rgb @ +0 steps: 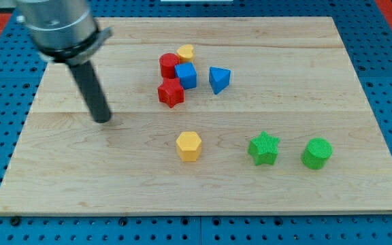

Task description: Push the red star to the top right of the hexagon

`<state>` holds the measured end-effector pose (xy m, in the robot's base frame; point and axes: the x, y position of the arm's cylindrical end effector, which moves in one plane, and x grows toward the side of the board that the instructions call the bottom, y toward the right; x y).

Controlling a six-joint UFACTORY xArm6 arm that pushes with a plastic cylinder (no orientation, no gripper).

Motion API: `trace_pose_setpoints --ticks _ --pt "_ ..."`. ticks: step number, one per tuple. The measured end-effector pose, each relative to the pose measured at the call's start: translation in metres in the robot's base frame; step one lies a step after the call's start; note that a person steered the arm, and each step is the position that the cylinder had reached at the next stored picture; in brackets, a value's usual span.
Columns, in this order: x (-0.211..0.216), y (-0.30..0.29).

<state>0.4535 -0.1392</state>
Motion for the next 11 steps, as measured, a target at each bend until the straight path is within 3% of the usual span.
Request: trace_pose_setpoints --ticks 1,3,4,7,9,10,11 --pt "-0.03 0.01" --pt "-0.049 0.086" --pt "-0.074 0.086" --pt "-0.039 0.134" --pt "0.015 0.149" --pt "0.006 0.152" --pt "-0.032 0.191"
